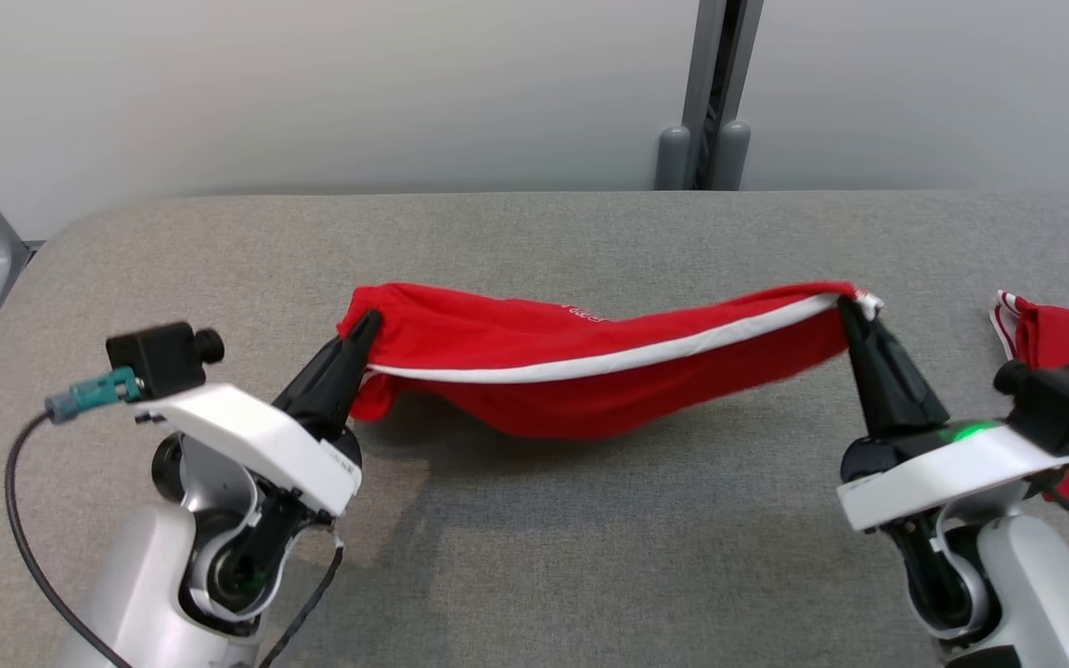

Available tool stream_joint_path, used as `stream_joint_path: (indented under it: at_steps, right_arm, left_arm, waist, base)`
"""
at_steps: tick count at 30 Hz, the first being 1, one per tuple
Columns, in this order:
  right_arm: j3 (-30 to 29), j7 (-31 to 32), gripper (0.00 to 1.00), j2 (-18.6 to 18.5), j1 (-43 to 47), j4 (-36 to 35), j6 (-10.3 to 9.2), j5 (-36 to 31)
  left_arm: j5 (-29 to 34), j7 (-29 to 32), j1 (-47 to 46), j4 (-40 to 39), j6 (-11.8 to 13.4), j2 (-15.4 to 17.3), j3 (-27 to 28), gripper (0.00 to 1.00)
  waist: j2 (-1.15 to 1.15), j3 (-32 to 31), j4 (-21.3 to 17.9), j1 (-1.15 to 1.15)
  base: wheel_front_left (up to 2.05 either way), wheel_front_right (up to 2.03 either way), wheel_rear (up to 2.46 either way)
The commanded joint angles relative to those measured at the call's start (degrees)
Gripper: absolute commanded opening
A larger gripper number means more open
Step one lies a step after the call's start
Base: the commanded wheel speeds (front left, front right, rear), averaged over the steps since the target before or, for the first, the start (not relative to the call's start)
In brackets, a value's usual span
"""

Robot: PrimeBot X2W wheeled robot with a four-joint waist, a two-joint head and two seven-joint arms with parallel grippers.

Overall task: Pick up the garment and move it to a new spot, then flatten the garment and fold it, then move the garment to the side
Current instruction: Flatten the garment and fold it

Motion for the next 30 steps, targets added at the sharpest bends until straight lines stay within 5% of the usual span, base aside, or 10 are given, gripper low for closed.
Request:
stream_joint_path:
  at_steps: [1,6,14,18,24,30]
  right_arm:
    - [-0.6,0.6,0.0,-0.4,0.3,-1.1,-0.02,-0.3]
    - [-3.6,4.0,0.0,-0.3,0.2,-8.9,-0.02,-1.6]
    - [-9.3,11.9,0.0,1.1,-4.5,-17.4,-0.02,-2.9]
    - [-11.4,16.4,0.0,1.5,-9.8,-18.6,-0.02,-4.7]
    - [-13.4,23.4,0.0,1.3,-24.0,-15.7,-0.02,-6.0]
    - [-11.3,24.5,0.0,0.0,-44.5,-7.1,-0.02,-6.8]
  left_arm:
    - [-1.0,1.1,-1.0,-1.1,0.5,0.0,0.4,0.0]
    - [-9.6,9.8,-3.6,-9.5,5.5,-1.2,3.3,0.0]
    - [-17.2,19.8,-13.2,-16.2,19.7,-2.9,7.0,0.0]
    - [-17.6,22.2,-20.6,-14.9,24.8,-2.4,8.2,0.0]
    - [-16.0,24.6,-35.1,-8.5,27.4,-0.9,7.3,0.0]
    - [-11.3,20.4,-53.9,2.6,22.1,0.4,6.0,0.0]
  waist:
    - [0.0,-0.1,-0.2,0.0]
    - [0.0,0.5,-0.7,0.0]
    - [0.0,4.2,-1.4,0.0]
    - [0.0,8.2,-1.9,0.0]
    - [0.0,16.6,-3.0,0.0]
    - [0.0,24.9,-4.8,0.0]
  base:
    - [0.0,0.0,0.0]
    - [0.0,0.0,0.0]
    - [0.0,0.0,0.0]
    - [0.0,0.0,0.0]
    - [0.0,0.0,0.0]
    - [0.0,0.0,0.0]
